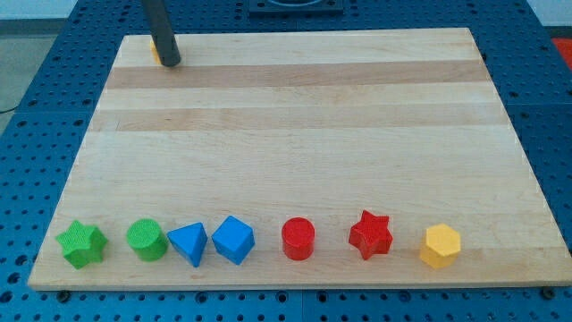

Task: Move your arm vertical to the red star

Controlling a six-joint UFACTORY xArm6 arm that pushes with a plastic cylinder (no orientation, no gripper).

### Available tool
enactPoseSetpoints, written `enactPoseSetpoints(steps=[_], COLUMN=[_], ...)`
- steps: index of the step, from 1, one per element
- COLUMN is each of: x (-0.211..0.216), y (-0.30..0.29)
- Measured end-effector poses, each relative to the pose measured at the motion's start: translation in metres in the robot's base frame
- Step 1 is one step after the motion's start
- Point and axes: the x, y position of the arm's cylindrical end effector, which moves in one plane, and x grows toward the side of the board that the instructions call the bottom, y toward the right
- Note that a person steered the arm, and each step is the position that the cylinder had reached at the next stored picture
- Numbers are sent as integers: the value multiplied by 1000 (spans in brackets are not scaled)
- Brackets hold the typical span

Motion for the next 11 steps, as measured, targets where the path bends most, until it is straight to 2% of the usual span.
enactPoseSetpoints(steps=[3, 4, 6, 8, 10, 11], x=[-20, -11, -7, -7, -3, 1], y=[-5, 34, 209, 234, 320, 323])
